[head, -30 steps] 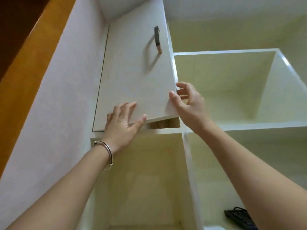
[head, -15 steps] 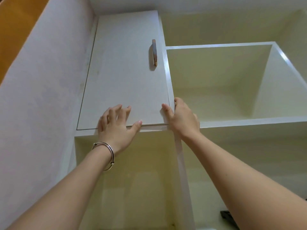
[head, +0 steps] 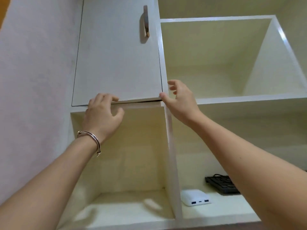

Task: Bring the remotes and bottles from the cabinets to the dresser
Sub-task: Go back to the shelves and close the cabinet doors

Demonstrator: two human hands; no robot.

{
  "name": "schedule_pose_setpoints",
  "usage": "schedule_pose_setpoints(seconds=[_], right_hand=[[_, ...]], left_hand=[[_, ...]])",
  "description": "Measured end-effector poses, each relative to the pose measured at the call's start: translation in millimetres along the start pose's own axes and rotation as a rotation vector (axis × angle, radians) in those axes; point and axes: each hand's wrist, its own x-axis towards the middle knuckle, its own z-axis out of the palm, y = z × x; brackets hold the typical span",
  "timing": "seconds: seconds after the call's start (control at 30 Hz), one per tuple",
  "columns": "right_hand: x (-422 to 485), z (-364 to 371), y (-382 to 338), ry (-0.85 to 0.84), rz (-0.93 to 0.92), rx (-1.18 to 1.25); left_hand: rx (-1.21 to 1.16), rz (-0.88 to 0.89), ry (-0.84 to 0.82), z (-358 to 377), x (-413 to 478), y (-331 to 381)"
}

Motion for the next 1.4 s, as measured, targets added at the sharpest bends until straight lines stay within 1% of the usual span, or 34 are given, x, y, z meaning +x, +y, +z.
schedule_pose_setpoints(seconds=[0.07,0.13,0.2,0.23,0.3,0.37,0.43,0.5,0.53,0.63,0.7,0.77,0.83,0.9,0.97,1.0,1.07,1.17,1.3,1.4], right_hand=[[-19.2,-11.1,-2.4,0.019,-0.047,-0.025],[-39.9,-26.4,-5.6,0.009,-0.036,-0.027],[-64.2,-45.8,-8.3,-0.023,0.013,-0.04],[-79.8,-56.0,-8.4,-0.044,0.044,-0.052],[-120.4,-77.5,-5.6,-0.083,0.136,-0.065],[-176.8,-101.7,1.8,-0.126,0.269,-0.078],[-248.1,-128.8,8.5,-0.222,0.429,-0.133],[-334.3,-158.9,11.9,-0.346,0.653,-0.212],[-381.7,-175.1,9.9,-0.381,0.78,-0.255],[-515.7,-224.1,-13.4,-0.387,1.146,-0.371],[-588.4,-252.7,-46.6,-0.346,1.373,-0.4],[-650.1,-278.3,-86.7,-0.268,1.581,-0.424],[-702.7,-298.2,-127.3,-0.188,1.741,-0.469],[-744.5,-313.0,-166.0,-0.097,1.886,-0.504],[-778.3,-324.7,-198.3,0.007,2.005,-0.529],[-795.6,-328.9,-212.9,0.052,2.062,-0.539],[-825.6,-335.9,-238.6,0.153,2.174,-0.541],[-853.3,-348.1,-268.6,0.301,2.316,-0.519],[-880.7,-382.2,-287.4,0.419,2.465,-0.463],[-895.6,-416.5,-281.3,0.463,2.519,-0.466]], left_hand=[[-0.058,0.001,0.001,-11.7,-10.6,6.7],[-0.188,-0.006,0.017,-21.9,-27.0,14.9],[-0.36,-0.021,-0.03,-31.8,-52.3,24.8],[-0.463,-0.033,-0.091,-35.8,-69.7,28.8],[-0.642,-0.102,-0.282,-39.6,-111.1,35.0],[-0.766,-0.195,-0.474,-36.8,-164.8,39.4],[-0.87,-0.269,-0.671,-34.2,-229.2,47.1],[-0.945,-0.345,-0.934,-34.4,-305.1,58.4],[-0.962,-0.385,-1.093,-36.7,-345.5,64.6],[-0.961,-0.478,-1.505,-44.6,-461.1,80.4],[-0.922,-0.529,-1.76,-56.8,-533.3,91.4],[-0.891,-0.599,-1.961,-79.1,-599.6,101.0],[-0.839,-0.682,-2.086,-99.9,-660.1,101.5],[-0.769,-0.683,-2.188,-112.6,-709.4,99.9],[-0.698,-0.672,-2.317,-120.2,-738.3,107.5],[-0.656,-0.668,-2.359,-124.5,-744.6,114.8],[-0.59,-0.686,-2.377,-134.2,-750.1,131.8],[-0.539,-0.627,-2.411,-149.6,-758.2,158.2],[-0.458,-0.585,-2.504,-164.4,-767.8,205.5],[-0.395,-0.59,-2.551,-160.0,-775.6,257.8]])
